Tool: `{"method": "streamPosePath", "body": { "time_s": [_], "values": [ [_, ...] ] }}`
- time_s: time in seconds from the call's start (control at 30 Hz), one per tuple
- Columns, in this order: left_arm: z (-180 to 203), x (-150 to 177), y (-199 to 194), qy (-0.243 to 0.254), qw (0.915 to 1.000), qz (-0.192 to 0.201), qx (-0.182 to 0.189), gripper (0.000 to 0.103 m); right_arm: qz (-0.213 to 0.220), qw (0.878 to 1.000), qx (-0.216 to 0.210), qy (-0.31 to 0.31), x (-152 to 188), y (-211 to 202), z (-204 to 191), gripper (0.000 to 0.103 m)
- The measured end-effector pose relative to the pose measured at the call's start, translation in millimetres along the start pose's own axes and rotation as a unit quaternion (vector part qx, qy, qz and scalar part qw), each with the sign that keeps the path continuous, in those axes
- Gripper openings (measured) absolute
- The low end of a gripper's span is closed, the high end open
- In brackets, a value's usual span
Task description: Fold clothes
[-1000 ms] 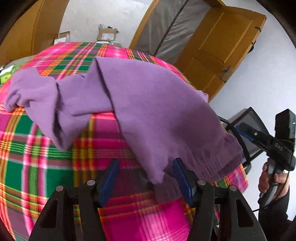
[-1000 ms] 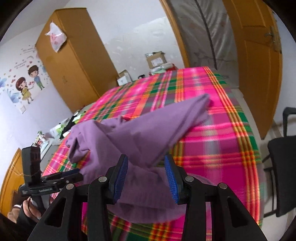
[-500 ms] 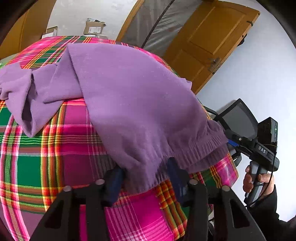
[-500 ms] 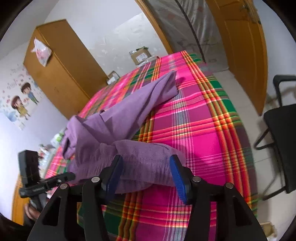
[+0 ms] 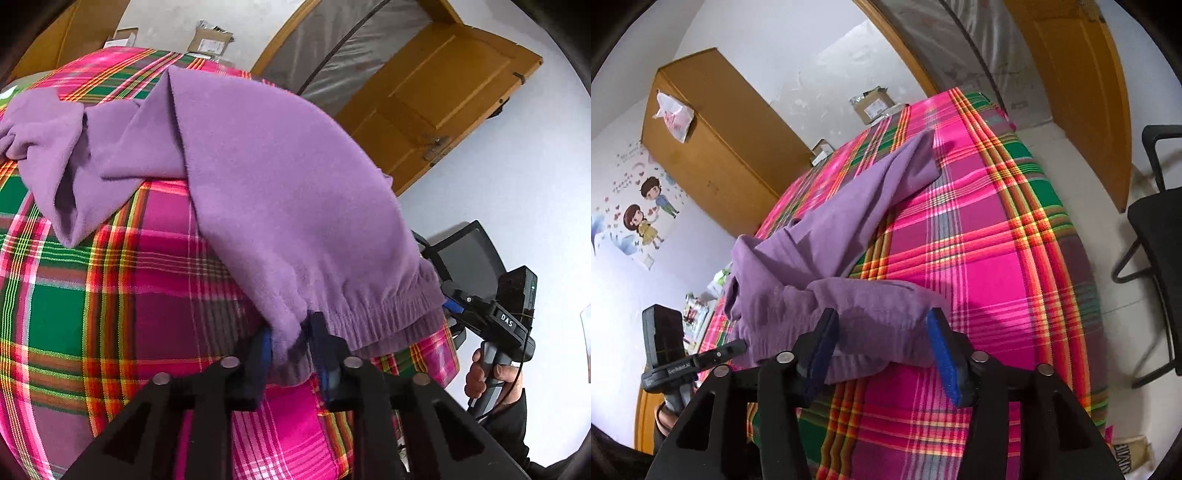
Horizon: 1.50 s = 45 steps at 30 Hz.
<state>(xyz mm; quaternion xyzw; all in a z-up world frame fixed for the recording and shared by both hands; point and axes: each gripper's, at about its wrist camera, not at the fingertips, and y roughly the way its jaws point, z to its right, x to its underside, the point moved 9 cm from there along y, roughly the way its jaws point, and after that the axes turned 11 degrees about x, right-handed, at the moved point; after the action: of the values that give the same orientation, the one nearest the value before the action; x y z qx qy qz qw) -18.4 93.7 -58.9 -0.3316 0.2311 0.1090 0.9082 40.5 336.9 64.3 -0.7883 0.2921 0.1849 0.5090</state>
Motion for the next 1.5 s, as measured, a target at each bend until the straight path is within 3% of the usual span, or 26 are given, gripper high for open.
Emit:
{"method": "streamPosePath", "body": {
  "time_s": [0.23, 0.3, 0.37, 0.47, 0.67, 0.97, 1.23, 1.43, 1.47, 1.5],
  "values": [
    [3, -4, 10, 0.028, 0.9992, -0.010, -0.025, 0.028, -0.016, 1.000, -0.008, 0.000, 0, 17, 1, 0.055],
    [4, -4, 7, 0.046, 0.9978, -0.011, -0.047, 0.019, -0.018, 1.000, -0.007, -0.009, 1, 16, 0, 0.049],
    [6, -4, 4, 0.066, 0.9951, -0.007, -0.073, 0.016, -0.021, 1.000, -0.010, -0.010, 2, 16, -2, 0.028],
    [11, -3, -4, 0.099, 0.9886, 0.001, -0.113, 0.014, -0.027, 0.999, -0.015, -0.022, 8, 14, -11, 0.020],
    [18, -6, -28, 0.130, 0.9789, 0.026, -0.156, 0.012, -0.032, 0.997, -0.032, -0.055, 19, 6, -37, 0.018],
    [11, -11, -61, 0.112, 0.9740, 0.065, -0.186, 0.012, -0.033, 0.992, -0.072, -0.101, 30, -1, -90, 0.017],
    [-12, -21, -104, 0.085, 0.9652, 0.108, -0.222, 0.012, -0.050, 0.978, -0.134, -0.153, 45, 8, -159, 0.017],
    [-48, -38, -173, 0.046, 0.9477, 0.168, -0.268, 0.012, -0.070, 0.955, -0.196, -0.211, 62, 18, -235, 0.017],
    [-54, -41, -186, 0.039, 0.9440, 0.179, -0.274, 0.010, -0.075, 0.949, -0.209, -0.223, 67, 18, -249, 0.016],
    [-61, -43, -198, 0.032, 0.9389, 0.189, -0.286, 0.002, -0.079, 0.943, -0.221, -0.234, 72, 17, -263, 0.017]
  ]
}}
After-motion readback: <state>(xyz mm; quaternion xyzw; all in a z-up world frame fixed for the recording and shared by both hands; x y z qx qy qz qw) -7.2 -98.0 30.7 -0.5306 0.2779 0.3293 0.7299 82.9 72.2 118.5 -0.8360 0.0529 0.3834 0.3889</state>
